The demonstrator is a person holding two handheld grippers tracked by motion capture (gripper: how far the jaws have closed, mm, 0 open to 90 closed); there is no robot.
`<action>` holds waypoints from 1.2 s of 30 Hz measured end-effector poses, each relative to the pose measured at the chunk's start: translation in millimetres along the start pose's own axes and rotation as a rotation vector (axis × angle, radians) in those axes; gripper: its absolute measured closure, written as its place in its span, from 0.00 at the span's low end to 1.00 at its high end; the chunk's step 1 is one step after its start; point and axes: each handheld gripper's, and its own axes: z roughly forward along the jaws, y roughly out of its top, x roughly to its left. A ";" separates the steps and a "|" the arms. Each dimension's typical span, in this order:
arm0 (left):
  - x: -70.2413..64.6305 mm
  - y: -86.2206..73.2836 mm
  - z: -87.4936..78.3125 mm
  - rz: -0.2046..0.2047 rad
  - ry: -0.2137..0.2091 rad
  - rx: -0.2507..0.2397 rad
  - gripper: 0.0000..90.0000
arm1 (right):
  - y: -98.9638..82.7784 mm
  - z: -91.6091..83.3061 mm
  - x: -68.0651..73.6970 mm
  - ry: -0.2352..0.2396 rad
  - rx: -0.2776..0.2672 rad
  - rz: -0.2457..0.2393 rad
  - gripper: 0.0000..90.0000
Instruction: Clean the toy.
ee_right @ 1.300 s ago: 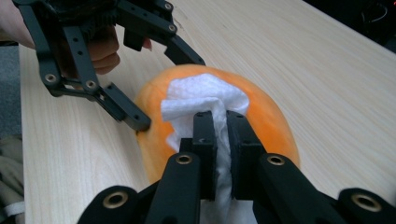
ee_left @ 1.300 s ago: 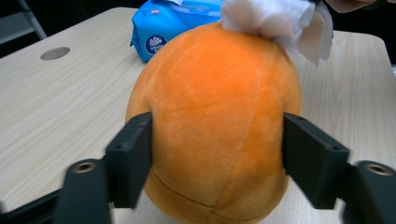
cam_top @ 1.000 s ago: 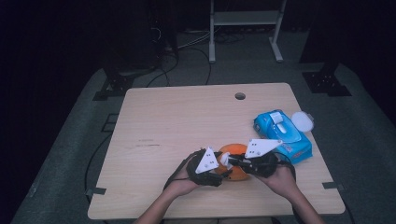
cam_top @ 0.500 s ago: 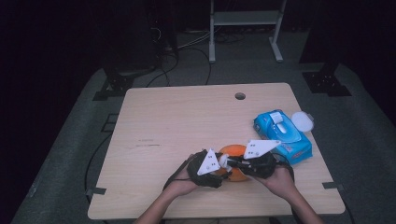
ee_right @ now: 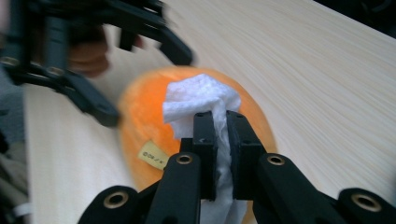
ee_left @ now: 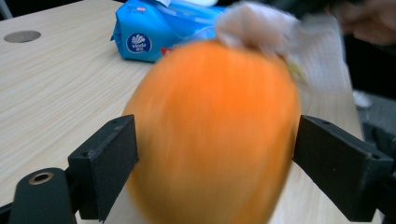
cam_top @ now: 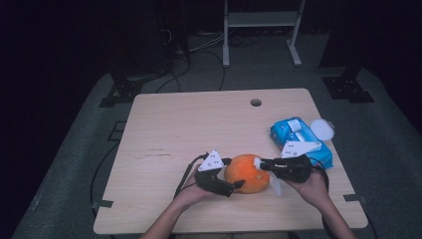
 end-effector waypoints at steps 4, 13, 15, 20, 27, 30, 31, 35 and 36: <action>-3.2 -1.8 0.3 0.045 0.007 0.022 0.23 | 11.2 12.2 21.4 0.052 0.000 -0.061 0.92; -3.3 -4.6 -7.7 0.126 -0.024 0.056 0.29 | -4.0 1.0 -1.3 0.000 0.014 -0.018 0.92; -0.5 -1.5 -8.2 0.085 -0.015 0.044 0.19 | -7.4 -1.5 -2.9 -0.009 0.017 -0.009 0.92; 5.5 -7.5 3.0 -0.018 -0.029 0.048 0.08 | -5.7 4.6 4.3 0.042 0.008 -0.022 0.91; -7.8 -0.2 0.2 0.087 0.006 0.053 0.32 | 1.1 7.2 11.1 0.045 -0.014 -0.038 0.92; -12.4 5.5 -2.9 0.187 0.059 0.050 0.36 | 9.2 8.6 17.6 0.032 -0.034 -0.067 0.92; -14.1 8.1 -4.7 0.247 0.096 0.054 0.36 | 9.2 8.6 17.6 0.032 -0.034 -0.067 0.92; -0.5 2.8 -13.5 0.323 0.113 0.095 0.32 | 10.5 19.2 18.3 0.016 -0.007 -0.084 0.92; 4.5 -0.8 -14.2 0.274 0.091 0.088 0.29 | 7.3 21.1 15.6 0.009 0.009 -0.080 0.92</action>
